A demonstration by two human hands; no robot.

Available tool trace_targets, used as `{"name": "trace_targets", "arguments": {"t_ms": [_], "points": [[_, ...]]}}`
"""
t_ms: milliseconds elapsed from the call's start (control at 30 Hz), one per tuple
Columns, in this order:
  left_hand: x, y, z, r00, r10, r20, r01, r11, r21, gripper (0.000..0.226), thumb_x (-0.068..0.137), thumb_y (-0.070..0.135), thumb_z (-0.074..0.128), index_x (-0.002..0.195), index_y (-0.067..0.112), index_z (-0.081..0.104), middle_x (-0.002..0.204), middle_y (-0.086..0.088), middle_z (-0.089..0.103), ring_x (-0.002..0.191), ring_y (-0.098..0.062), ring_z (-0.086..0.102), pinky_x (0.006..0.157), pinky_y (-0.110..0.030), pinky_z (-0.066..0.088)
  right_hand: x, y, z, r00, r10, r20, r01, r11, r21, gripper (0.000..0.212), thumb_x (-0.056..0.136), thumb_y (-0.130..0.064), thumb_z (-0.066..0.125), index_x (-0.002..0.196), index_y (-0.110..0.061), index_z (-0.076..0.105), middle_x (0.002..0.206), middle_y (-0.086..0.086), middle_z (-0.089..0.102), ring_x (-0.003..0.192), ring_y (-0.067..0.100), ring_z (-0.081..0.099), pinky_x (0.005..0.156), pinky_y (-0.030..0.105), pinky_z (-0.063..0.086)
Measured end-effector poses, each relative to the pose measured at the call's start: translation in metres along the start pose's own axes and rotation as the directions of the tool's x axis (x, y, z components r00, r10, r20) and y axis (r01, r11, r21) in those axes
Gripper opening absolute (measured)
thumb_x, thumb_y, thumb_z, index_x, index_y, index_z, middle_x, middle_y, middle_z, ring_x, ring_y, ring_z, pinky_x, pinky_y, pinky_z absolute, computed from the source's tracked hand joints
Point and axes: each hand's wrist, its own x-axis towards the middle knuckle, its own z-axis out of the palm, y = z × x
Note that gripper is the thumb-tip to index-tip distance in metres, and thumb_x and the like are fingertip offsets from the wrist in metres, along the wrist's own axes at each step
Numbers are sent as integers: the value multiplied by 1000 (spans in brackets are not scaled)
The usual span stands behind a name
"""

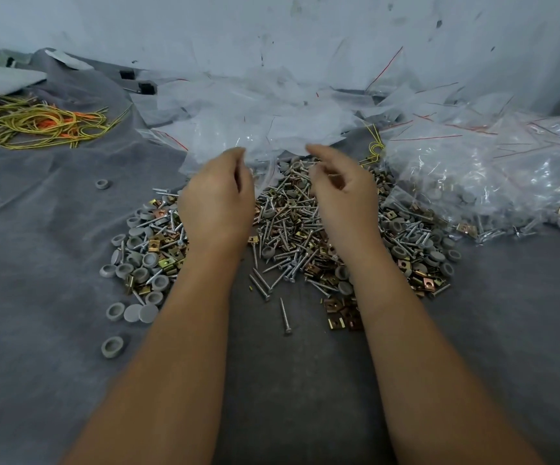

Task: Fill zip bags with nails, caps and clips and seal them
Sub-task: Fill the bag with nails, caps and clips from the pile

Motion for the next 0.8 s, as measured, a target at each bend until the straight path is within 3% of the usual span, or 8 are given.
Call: {"name": "trace_targets", "arguments": {"t_ms": [67, 167, 233, 333, 400, 500, 633, 800], "points": [[1, -1, 5, 988, -43, 149, 38, 999, 36, 26, 97, 22, 51, 114, 16, 69, 94, -11, 73, 84, -34, 65, 64, -32, 40, 2, 4, -5, 997, 68, -40, -72, 992, -104, 31, 95, -15, 53, 119, -33, 63, 90, -15, 61, 55, -4, 50, 53, 16, 44], [0, -2, 14, 923, -109, 370, 102, 994, 39, 24, 97, 25, 52, 113, 19, 69, 86, -7, 70, 74, -28, 62, 62, -30, 43, 4, 9, -10, 995, 91, 49, -64, 915, -398, 33, 93, -13, 49, 118, -28, 65, 99, -9, 66, 59, 6, 55, 58, 28, 46], [-1, -4, 18, 898, -148, 415, 151, 988, 27, 24, 96, 27, 52, 112, 22, 69, 73, 0, 64, 64, -20, 57, 58, -29, 40, 4, 10, -11, 981, 118, 152, -9, 819, -573, 34, 90, -14, 51, 117, -26, 68, 110, -1, 69, 81, 17, 62, 74, 35, 53], [-1, -5, 22, 892, -176, 416, 188, 982, 13, 23, 95, 26, 52, 110, 23, 70, 60, 10, 54, 54, -9, 50, 51, -26, 33, 3, 10, -8, 931, 202, 303, 115, 625, -772, 39, 87, -25, 53, 124, -25, 65, 124, 5, 62, 114, 30, 51, 98, 41, 44], [-2, -4, 22, 889, -178, 423, 196, 981, 0, 21, 95, 26, 53, 108, 24, 70, 57, 10, 53, 51, -9, 49, 48, -25, 30, 3, 10, -8, 920, 209, 332, 145, 605, -783, 39, 87, -25, 54, 124, -24, 66, 128, 5, 58, 119, 29, 48, 98, 40, 41], [-2, -3, 21, 884, -179, 432, 203, 979, -10, 20, 96, 26, 52, 107, 23, 69, 58, 9, 53, 51, -9, 50, 48, -25, 30, 4, 12, -9, 942, 166, 292, 94, 704, -704, 27, 89, -20, 60, 114, -21, 71, 122, 4, 65, 107, 24, 59, 88, 33, 48], [-3, -2, 21, 883, -177, 436, 206, 978, -19, 19, 96, 25, 52, 105, 23, 69, 57, 10, 52, 50, -8, 48, 48, -25, 28, 4, 14, -8, 961, 132, 242, 62, 751, -657, 16, 90, -19, 65, 103, -20, 75, 110, 1, 69, 95, 21, 61, 78, 28, 42], [-3, -1, 20, 874, -190, 448, 237, 970, -50, 15, 95, 27, 53, 99, 26, 67, 58, 11, 52, 48, -9, 48, 49, -25, 29, 5, 13, -8, 984, 72, 164, 40, 807, -589, 12, 90, -18, 65, 94, -23, 75, 96, -4, 71, 87, 16, 60, 82, 34, 51]]}}
